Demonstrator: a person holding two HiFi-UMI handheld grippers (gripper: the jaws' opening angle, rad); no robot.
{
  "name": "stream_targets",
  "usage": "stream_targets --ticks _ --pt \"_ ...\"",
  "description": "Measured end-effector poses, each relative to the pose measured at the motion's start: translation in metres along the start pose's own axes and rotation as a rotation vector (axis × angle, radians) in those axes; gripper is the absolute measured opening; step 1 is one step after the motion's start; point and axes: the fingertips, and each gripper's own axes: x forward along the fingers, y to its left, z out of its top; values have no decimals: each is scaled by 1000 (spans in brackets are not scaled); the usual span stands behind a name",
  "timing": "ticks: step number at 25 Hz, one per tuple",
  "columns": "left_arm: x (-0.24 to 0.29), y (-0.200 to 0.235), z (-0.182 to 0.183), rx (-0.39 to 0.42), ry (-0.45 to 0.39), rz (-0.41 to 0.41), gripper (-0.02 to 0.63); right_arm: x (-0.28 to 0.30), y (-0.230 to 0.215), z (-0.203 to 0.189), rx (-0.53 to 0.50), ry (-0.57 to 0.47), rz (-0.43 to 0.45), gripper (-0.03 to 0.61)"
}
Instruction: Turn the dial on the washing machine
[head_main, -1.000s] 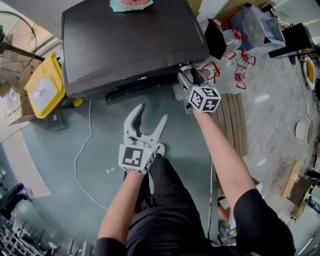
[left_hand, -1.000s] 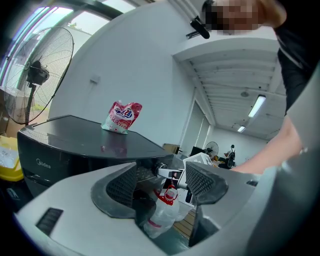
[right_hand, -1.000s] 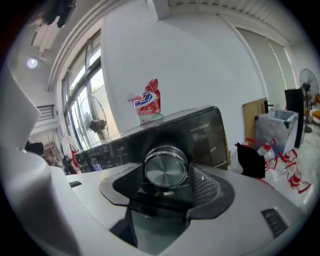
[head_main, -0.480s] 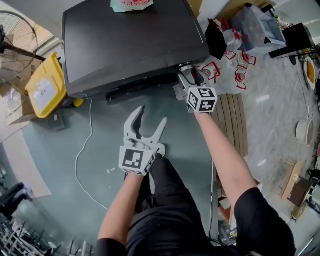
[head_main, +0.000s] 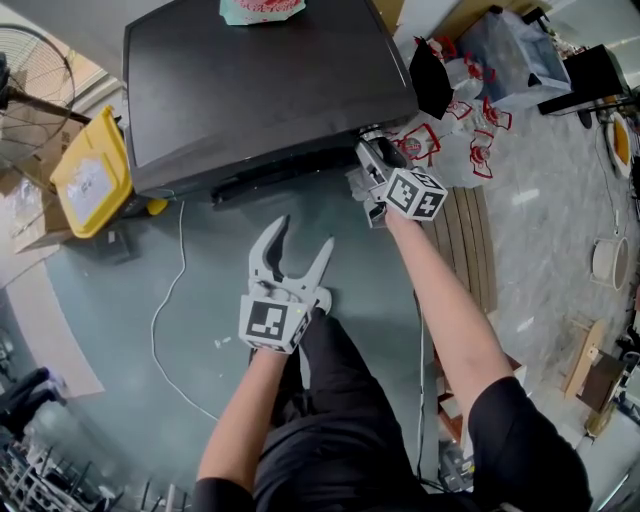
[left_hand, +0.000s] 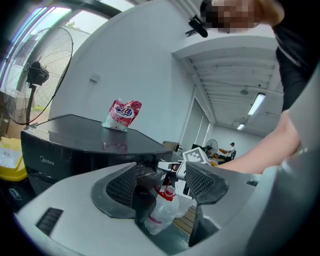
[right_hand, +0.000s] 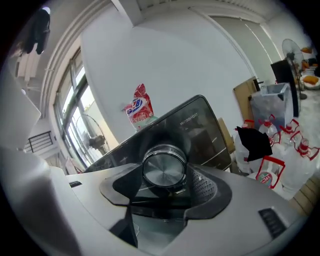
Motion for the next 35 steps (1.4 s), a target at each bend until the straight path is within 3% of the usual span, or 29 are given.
stream_targets --ticks 6,11,13,19,26,29,35 --pt "1 1 4 2 -3 -6 282 -5 2 4 -283 14 -65 273" --pt "3 1 6 0 -6 -10 282 -2 11 3 -436 24 -93 273" --pt "3 1 6 1 -7 -14 282 -1 9 2 -439 31 -105 270" --pt "1 2 3 -4 -4 -14 282 -1 4 1 -296 17 -66 256" --pt "4 1 4 1 2 -20 282 -2 1 2 -57 -6 -10 258" --pt "5 1 4 2 4 -22 282 -1 3 2 -113 5 -10 258" --pt "8 3 4 2 2 -11 282 -4 9 4 -409 46 -42 258"
